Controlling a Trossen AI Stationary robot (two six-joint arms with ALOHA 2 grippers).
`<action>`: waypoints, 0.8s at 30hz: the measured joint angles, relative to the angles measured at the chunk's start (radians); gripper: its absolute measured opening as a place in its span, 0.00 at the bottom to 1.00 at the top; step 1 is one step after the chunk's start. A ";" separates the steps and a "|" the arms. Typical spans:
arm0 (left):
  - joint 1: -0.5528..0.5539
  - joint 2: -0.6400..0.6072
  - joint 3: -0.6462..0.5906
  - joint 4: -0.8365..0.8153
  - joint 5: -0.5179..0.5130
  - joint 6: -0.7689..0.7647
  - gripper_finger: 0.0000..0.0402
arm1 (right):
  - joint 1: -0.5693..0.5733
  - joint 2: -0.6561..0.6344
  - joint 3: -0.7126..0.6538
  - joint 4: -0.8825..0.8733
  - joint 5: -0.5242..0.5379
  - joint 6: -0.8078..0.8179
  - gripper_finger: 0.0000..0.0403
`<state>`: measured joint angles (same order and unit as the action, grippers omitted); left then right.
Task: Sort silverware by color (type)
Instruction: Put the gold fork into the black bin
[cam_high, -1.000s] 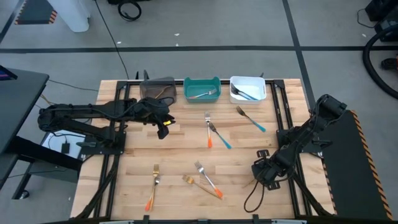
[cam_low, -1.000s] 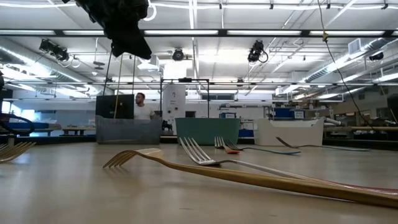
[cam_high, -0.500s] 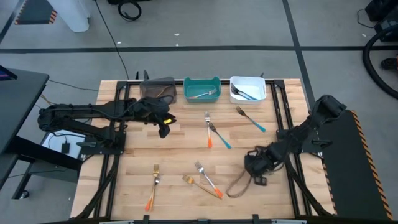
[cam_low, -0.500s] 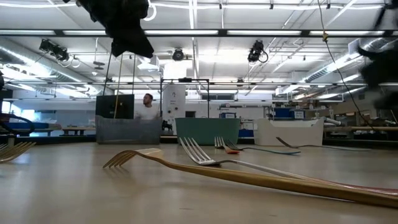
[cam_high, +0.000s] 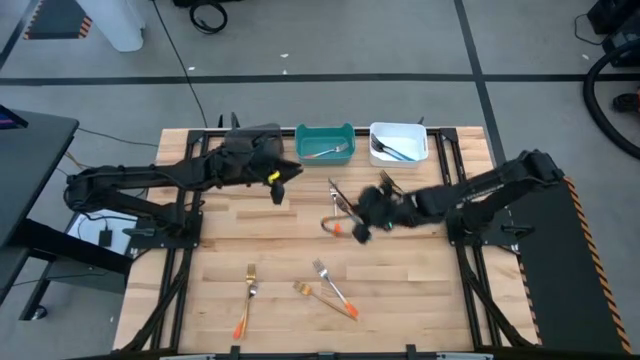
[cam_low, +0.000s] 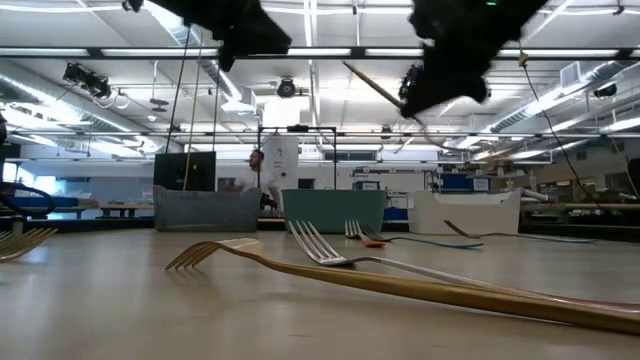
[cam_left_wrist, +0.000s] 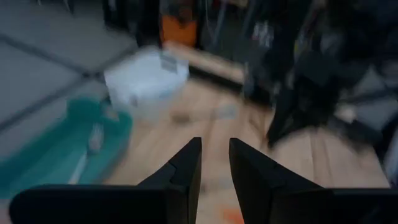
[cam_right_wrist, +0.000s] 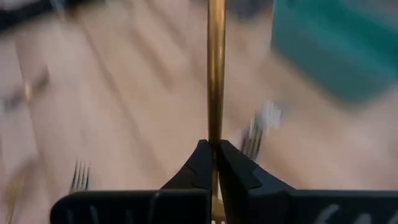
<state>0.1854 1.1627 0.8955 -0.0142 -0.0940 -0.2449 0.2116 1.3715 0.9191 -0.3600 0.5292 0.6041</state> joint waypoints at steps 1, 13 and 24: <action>0.016 0.006 0.001 0.022 0.000 0.013 0.23 | -0.029 0.003 0.009 0.061 0.001 -0.058 0.03; 0.184 0.105 -0.002 0.341 0.183 -0.042 0.23 | -0.346 0.002 0.032 0.553 -0.188 -0.412 0.03; 0.257 0.266 -0.003 0.620 0.258 -0.121 0.30 | -0.473 0.008 0.033 0.577 -0.377 -0.451 0.03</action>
<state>0.4427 1.4286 0.8925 0.6057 0.1642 -0.3662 -0.2610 1.3797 0.9516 0.2170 0.1526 0.1535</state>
